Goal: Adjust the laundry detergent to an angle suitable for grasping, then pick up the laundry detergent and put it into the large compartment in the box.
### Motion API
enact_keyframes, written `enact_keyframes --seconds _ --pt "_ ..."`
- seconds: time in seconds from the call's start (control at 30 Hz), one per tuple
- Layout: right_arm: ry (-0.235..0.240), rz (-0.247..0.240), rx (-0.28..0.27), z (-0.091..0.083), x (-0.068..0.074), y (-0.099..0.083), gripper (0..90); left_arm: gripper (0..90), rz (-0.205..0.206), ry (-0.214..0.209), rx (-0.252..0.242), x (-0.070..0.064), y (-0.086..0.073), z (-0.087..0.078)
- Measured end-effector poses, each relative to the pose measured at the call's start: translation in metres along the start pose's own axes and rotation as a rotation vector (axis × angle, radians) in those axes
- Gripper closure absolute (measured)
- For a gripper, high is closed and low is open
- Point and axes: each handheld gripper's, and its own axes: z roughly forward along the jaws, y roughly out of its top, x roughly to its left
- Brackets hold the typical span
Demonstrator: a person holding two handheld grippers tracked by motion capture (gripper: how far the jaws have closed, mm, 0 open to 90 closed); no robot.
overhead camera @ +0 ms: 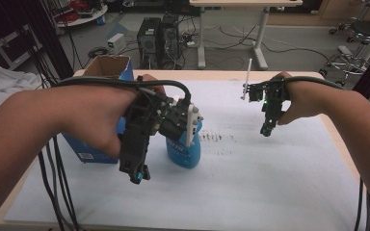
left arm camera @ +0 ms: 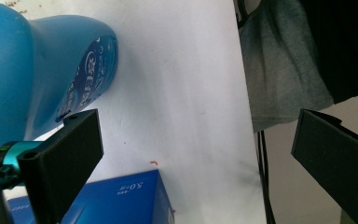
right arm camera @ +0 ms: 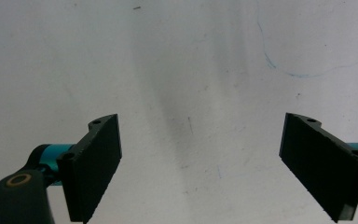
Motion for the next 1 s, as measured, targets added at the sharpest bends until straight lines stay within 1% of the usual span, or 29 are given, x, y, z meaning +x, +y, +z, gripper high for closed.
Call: enact_keyframes --seconds 0.13,0.2,0.23,0.27,0.3,0.43,0.47,0.53,0.6,0.67,0.83,0.93,1.0 --pt "0.001 -0.001 -0.006 -0.001 -0.001 -0.001 12.0 2.0 0.003 -0.006 -0.01 -0.001 0.0 -0.002" --pt "-0.002 0.004 -0.006 -0.002 0.0 -0.001 12.0 2.0 -0.003 -0.005 -0.002 -0.002 0.0 -0.001" --pt "-0.009 -0.007 0.005 -0.002 0.003 0.0 12.0 2.0 -0.009 -0.005 0.0 -0.003 -0.001 -0.001" --pt "-0.009 -0.007 0.005 -0.002 0.003 0.0 12.0 2.0 -0.008 -0.003 0.005 -0.003 -0.001 -0.001" --pt "-0.013 -0.019 -0.002 -0.004 0.005 -0.001 12.0 2.0 -0.012 -0.002 0.003 -0.005 -0.002 -0.001" --pt "-0.016 -0.023 -0.021 -0.009 0.005 -0.002 12.0 2.0 -0.012 0.006 0.007 -0.006 -0.003 -0.003" --pt "-0.014 -0.007 -0.03 -0.011 0.005 -0.003 12.0 2.0 -0.015 0.006 0.007 -0.006 -0.003 -0.004" --pt "-0.019 -0.006 -0.031 -0.011 0.004 -0.003 12.0 2.0 -0.013 0.007 -0.002 -0.005 -0.003 -0.004" --pt "-0.019 -0.002 -0.019 -0.009 0.004 -0.004 12.0 2.0 -0.003 0.005 -0.001 -0.005 -0.002 -0.004" --pt "-0.016 -0.001 -0.015 -0.008 0.004 -0.004 12.0 2.0 -0.004 0.002 -0.003 -0.005 -0.002 -0.003" --pt "-0.021 -0.002 -0.025 -0.009 0.001 -0.005 12.0 2.0 0.009 0.006 -0.005 -0.002 0.0 -0.005" --pt "-0.019 0.003 -0.027 -0.009 0.001 -0.005 12.0 2.0 0.013 -0.001 -0.006 -0.002 0.001 -0.005" --pt "-0.021 0.004 -0.032 -0.009 0.002 -0.006 12.0 2.0 0.021 -0.005 0.003 -0.002 0.002 -0.005"
